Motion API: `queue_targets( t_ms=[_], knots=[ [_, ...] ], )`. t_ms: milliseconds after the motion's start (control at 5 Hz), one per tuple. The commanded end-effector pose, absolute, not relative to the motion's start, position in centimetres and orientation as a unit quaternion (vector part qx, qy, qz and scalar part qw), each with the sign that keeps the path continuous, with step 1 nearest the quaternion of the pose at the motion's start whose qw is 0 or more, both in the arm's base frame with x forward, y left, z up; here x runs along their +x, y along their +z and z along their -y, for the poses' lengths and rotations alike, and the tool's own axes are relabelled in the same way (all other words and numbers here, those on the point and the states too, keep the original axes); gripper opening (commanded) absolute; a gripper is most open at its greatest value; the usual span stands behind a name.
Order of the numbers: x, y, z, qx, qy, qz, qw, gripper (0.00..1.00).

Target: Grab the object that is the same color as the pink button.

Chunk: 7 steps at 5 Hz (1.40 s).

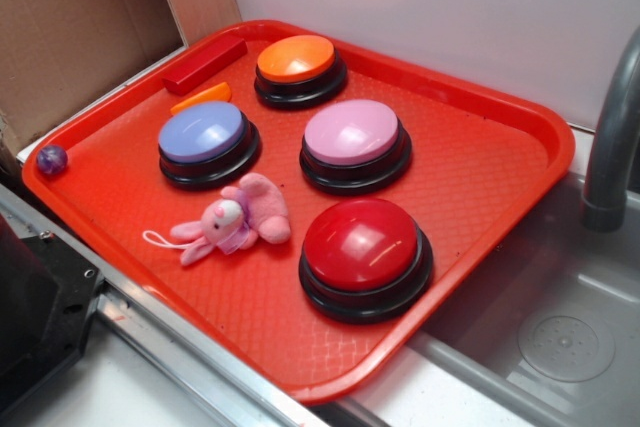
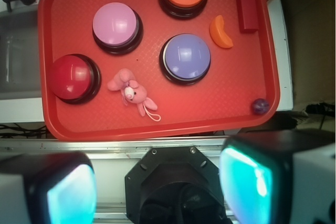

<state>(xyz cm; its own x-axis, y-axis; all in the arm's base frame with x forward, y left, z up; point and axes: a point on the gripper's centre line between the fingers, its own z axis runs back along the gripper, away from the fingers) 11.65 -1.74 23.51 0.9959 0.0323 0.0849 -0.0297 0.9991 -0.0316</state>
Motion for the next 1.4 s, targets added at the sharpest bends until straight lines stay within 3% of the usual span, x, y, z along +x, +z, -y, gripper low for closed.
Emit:
queue_targets(
  t_ms=[0,400,600,800,1000,1200],
  knots=[
    [11.7,23.5,1.7,-0.015,0.016,0.043,0.999,1.00],
    [14.0,18.4,3.1,-0.021,-0.112,0.097,0.989,1.00],
    [14.9,15.2,4.2,-0.061,-0.198,0.107,0.972,1.00],
    [15.7,11.6,5.3,-0.061,-0.241,0.125,0.961,1.00],
    [16.7,9.0,5.8,-0.083,-0.295,0.137,0.942,1.00],
    [17.2,6.5,6.7,-0.072,-0.342,0.142,0.926,1.00]
  ],
)
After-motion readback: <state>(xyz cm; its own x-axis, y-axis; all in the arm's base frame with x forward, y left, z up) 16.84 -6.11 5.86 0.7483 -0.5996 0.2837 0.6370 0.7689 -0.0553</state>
